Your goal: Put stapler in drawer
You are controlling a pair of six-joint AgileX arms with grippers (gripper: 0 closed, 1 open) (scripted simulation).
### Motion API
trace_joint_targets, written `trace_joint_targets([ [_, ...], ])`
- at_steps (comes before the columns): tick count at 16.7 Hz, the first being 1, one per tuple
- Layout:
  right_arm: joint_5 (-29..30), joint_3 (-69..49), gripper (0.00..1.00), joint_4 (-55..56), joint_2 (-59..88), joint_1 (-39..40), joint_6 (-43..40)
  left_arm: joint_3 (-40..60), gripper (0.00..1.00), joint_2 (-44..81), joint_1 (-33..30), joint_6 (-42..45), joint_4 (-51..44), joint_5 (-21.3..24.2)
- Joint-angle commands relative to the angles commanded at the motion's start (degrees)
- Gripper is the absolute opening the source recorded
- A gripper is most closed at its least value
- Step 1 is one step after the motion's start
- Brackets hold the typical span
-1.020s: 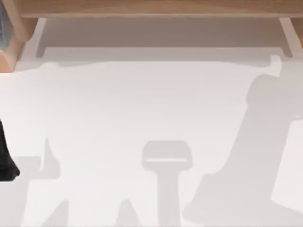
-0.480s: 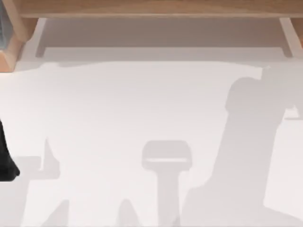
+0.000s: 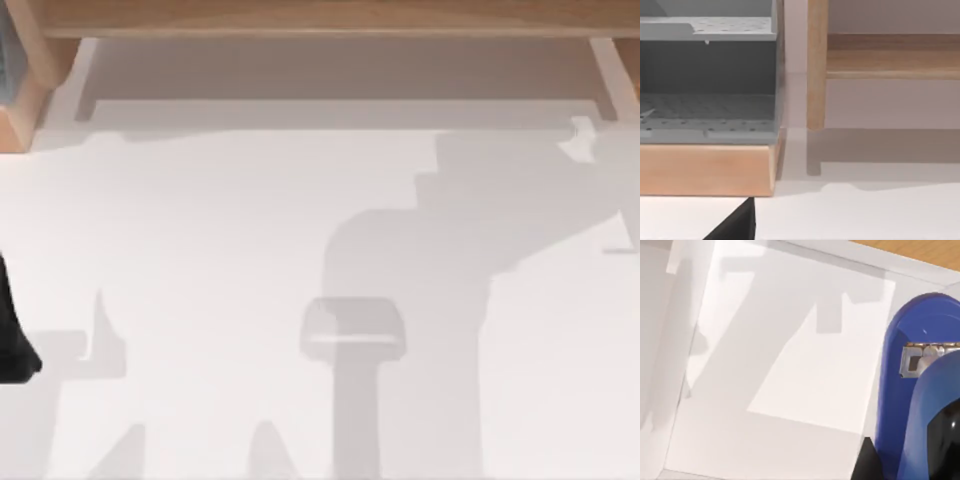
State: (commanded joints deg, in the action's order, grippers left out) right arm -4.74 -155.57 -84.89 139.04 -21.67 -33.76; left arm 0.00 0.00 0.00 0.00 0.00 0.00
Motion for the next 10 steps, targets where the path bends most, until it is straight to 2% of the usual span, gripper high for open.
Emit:
trace_joint_targets([
  [10,5.6,16.6,0.0,5.8,10.3,0.3,12.8,0.0,1.0,0.0,0.0,0.0,0.0,0.0],
])
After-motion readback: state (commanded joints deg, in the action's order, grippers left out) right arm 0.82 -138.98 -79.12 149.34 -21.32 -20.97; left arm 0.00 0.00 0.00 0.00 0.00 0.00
